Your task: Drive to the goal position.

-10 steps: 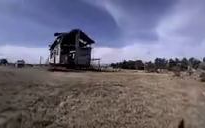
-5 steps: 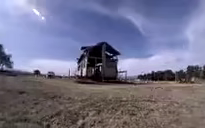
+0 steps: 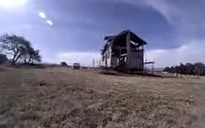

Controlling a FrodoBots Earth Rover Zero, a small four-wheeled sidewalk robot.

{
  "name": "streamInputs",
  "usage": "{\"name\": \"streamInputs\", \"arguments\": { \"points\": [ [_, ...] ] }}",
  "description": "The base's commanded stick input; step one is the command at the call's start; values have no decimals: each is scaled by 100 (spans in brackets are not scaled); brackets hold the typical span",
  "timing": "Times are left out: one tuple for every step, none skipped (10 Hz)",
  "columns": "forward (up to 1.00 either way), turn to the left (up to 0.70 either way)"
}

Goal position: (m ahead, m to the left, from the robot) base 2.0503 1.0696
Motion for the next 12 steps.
{"name": "streamInputs", "arguments": {
  "points": [
    [70,0],
    [70,0],
    [70,0],
    [70,0],
    [70,0],
    [70,0],
    [70,0],
    [70,0],
    [70,0],
    [70,0],
    [70,0],
    [70,0]
  ]
}}
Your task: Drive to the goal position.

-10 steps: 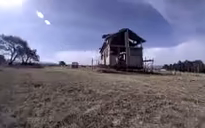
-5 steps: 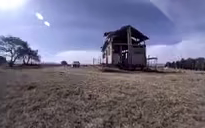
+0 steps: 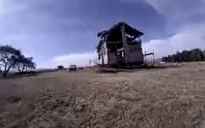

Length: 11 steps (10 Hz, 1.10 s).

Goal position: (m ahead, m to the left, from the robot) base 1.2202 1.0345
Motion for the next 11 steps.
{"name": "streamInputs", "arguments": {
  "points": [
    [70,0],
    [70,13],
    [70,27],
    [70,27],
    [70,27],
    [70,27],
    [70,27],
    [70,27],
    [70,27],
    [70,27],
    [70,27]
  ]
}}
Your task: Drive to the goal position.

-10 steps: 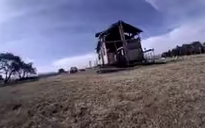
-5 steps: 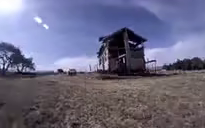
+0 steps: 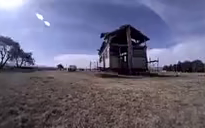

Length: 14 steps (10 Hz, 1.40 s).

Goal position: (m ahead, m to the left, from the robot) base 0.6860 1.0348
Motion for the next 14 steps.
{"name": "streamInputs", "arguments": {
  "points": [
    [70,27],
    [70,27],
    [70,27],
    [70,27],
    [70,27],
    [70,27],
    [70,27],
    [70,27],
    [70,27],
    [70,27],
    [70,27],
    [70,27],
    [70,0],
    [70,0]
  ]
}}
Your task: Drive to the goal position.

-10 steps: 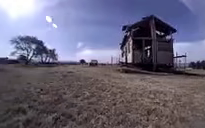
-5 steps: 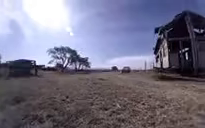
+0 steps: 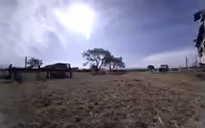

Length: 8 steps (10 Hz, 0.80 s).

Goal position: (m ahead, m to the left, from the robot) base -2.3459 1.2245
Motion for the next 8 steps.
{"name": "streamInputs", "arguments": {
  "points": [
    [70,0],
    [70,0],
    [70,0],
    [70,0],
    [70,0],
    [70,0],
    [70,0],
    [70,0]
  ]
}}
